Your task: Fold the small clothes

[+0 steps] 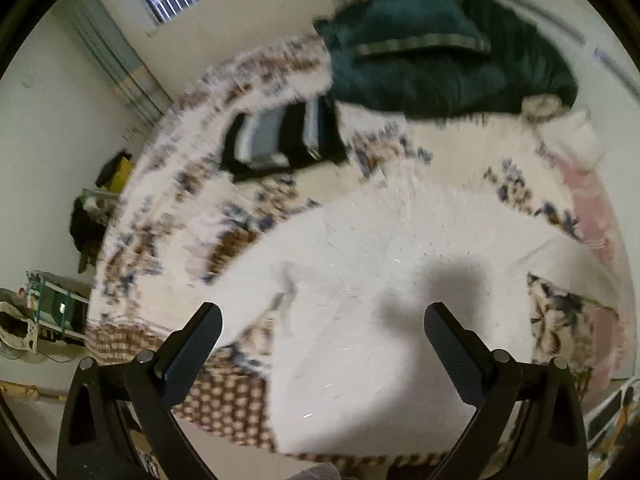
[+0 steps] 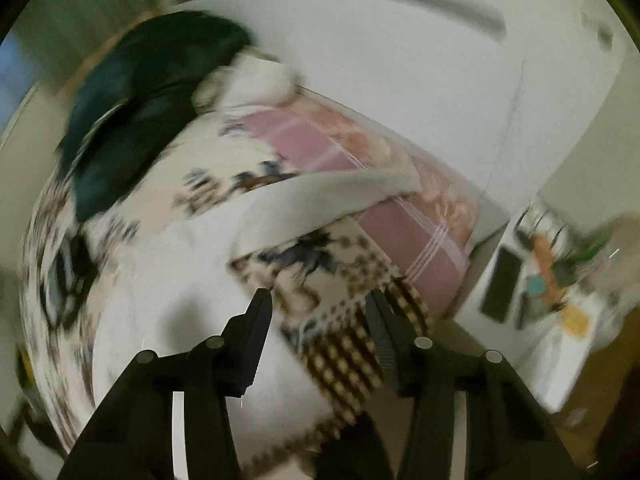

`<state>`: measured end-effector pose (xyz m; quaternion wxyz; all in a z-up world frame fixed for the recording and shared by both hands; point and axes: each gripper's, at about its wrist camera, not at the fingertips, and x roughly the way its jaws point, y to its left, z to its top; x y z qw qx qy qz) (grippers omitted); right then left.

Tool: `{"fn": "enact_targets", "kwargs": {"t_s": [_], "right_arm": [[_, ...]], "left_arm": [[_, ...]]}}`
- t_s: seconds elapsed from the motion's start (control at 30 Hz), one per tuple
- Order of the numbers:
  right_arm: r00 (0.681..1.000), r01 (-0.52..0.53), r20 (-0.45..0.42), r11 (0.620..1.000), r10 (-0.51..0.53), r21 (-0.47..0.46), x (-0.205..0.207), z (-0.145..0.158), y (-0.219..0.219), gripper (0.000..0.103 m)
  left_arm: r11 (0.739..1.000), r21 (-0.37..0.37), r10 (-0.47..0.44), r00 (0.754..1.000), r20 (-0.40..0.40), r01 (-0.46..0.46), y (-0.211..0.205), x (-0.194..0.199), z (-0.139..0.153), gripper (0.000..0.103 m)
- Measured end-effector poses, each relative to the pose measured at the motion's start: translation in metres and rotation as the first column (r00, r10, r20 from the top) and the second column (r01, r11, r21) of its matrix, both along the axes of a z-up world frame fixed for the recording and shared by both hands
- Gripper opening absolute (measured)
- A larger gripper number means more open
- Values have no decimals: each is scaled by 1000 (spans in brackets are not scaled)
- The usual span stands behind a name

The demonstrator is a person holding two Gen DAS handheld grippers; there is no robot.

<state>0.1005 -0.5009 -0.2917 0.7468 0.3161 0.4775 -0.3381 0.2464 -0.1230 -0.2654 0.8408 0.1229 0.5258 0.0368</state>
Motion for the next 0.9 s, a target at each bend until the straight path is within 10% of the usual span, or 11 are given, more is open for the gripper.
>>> {"fn": "enact_targets", "kwargs": {"t_s": [0.2,0.47,0.57,0.6,0.63,0.9], "right_arm": [[956,287,4,944,-292,161,11,-168,-141,52],[833,536,-22,798,-552,278,23,-333,-257,55],[786,590,62,777,-614,219,28,-339,-272,46],[784,593,80,781,-616,199,32,-338,-275,14],[788,593,77,786,-611,174,40,-337,-280,9],[925,359,155,932,-346,-59,120,-243,-237,7]], "left_arm": [[998,37,50,986,-159,-45,-44,74,-144,103],[990,98,123,971,-204,-105,-71,131,-249,103],[987,92,149,965,-215,-132,-74,142,-268,103],[987,83,154,964,-218,-139,-74,145,-270,103],[987,68,158,964,-216,-147,-73,147,-272,103],[982,-50,171,975,-142,-180,-30,129,-237,103]]}}
